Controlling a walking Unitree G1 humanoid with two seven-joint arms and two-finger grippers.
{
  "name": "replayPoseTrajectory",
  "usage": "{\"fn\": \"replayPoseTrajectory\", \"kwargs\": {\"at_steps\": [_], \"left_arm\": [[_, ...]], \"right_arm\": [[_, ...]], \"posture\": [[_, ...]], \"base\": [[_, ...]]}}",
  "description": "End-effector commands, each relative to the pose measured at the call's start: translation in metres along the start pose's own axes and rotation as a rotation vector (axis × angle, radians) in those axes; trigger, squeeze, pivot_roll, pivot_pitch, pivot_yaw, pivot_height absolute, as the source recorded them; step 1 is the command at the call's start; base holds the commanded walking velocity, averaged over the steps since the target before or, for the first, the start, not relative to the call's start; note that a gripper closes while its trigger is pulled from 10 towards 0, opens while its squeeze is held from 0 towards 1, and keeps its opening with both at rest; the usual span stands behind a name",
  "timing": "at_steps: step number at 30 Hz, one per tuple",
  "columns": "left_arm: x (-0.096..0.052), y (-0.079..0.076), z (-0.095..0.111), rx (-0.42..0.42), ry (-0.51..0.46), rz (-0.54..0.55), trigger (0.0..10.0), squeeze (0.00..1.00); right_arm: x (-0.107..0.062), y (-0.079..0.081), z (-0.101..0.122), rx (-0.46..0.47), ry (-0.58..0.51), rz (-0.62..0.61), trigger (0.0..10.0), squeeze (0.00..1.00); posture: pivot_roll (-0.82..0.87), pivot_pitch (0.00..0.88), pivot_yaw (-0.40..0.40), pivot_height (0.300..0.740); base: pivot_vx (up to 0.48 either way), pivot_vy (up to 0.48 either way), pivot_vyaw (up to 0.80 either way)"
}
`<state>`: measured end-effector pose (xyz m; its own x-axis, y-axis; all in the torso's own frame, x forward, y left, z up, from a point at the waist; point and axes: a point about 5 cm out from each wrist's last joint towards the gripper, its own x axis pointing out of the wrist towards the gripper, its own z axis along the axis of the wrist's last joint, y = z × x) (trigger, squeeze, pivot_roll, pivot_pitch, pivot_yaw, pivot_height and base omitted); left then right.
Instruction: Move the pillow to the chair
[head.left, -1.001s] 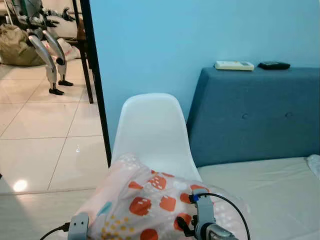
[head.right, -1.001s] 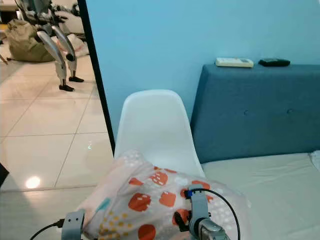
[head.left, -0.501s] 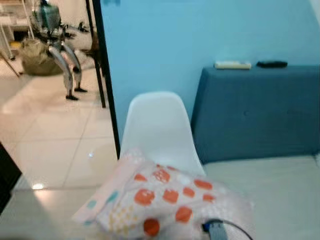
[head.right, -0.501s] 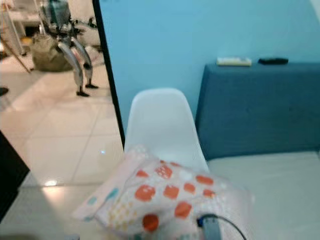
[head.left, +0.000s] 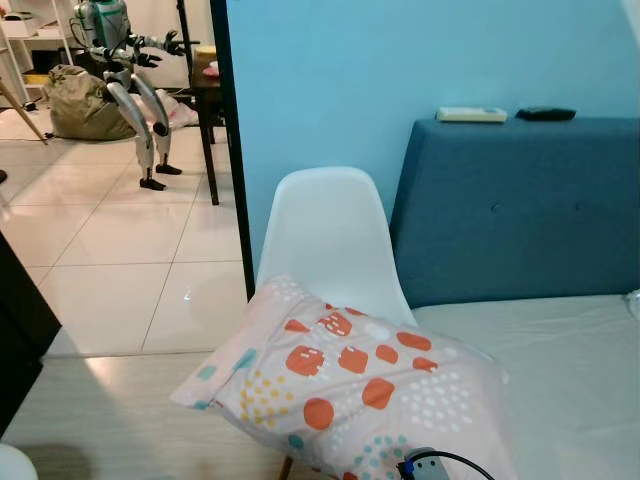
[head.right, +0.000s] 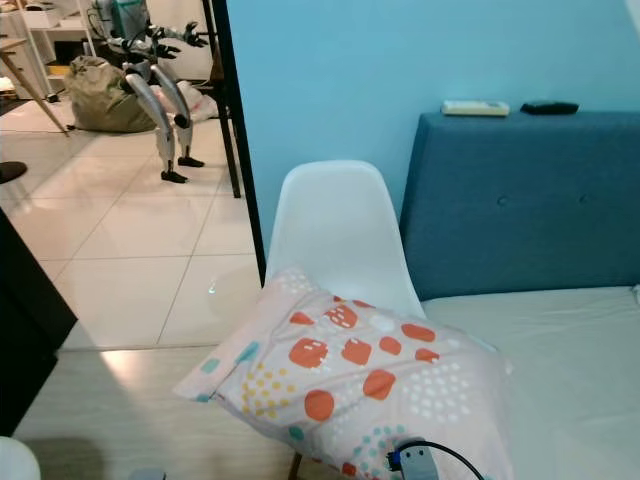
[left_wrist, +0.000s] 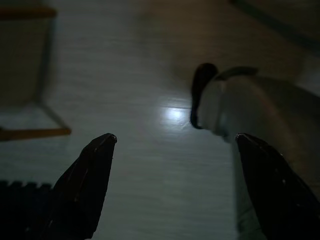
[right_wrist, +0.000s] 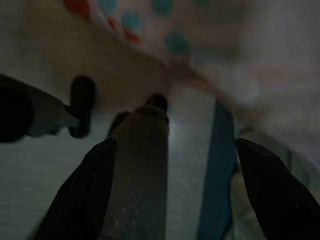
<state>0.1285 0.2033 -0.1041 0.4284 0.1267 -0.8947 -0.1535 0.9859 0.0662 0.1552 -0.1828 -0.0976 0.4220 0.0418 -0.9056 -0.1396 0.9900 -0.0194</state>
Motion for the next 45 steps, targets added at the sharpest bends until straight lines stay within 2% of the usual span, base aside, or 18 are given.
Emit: {"fn": "replayPoseTrajectory", "kwargs": {"at_steps": [1,9,16,26,35,42,45], "left_arm": [[0.001,-0.007,0.003,0.025,-0.006,-0.025,10.0,0.00],[0.001,-0.015,0.008,0.055,-0.018,-0.064,10.0,0.00],[0.001,-0.019,0.009,0.091,-0.016,-0.095,10.0,0.00],[0.001,-0.020,0.006,0.092,-0.004,-0.099,10.0,0.00],[0.001,-0.017,0.005,0.057,-0.006,-0.081,10.0,0.00],[0.001,-0.016,0.004,0.078,-0.001,-0.089,10.0,0.00],[0.001,-0.017,0.003,0.083,0.003,-0.093,10.0,0.00]], "right_arm": [[0.000,0.002,-0.001,-0.018,0.011,0.005,10.0,0.00],[0.000,0.004,-0.001,-0.036,0.016,0.012,10.0,0.00],[0.000,0.003,-0.005,-0.060,0.036,0.007,10.0,0.00],[0.000,0.004,-0.007,-0.083,0.043,0.011,10.0,0.00],[0.000,0.005,-0.006,-0.080,0.044,0.015,10.0,0.00],[0.000,0.007,-0.008,-0.082,0.051,0.024,10.0,0.00],[0.000,0.007,-0.010,-0.089,0.066,0.032,10.0,0.00]], "posture": [[0.10,0.000,-0.061,0.740],[0.10,0.000,-0.055,0.740],[0.10,0.000,-0.056,0.740],[0.11,0.000,-0.060,0.740],[0.11,0.000,-0.056,0.740],[0.11,0.000,-0.052,0.740],[0.11,0.000,-0.051,0.740]], "base": [[0.292,0.000,0.00],[-0.053,0.000,0.00],[-0.417,0.000,0.00],[-0.480,0.000,0.00],[0.000,0.000,0.00],[0.000,0.000,0.00],[0.000,0.000,-0.76]]}}
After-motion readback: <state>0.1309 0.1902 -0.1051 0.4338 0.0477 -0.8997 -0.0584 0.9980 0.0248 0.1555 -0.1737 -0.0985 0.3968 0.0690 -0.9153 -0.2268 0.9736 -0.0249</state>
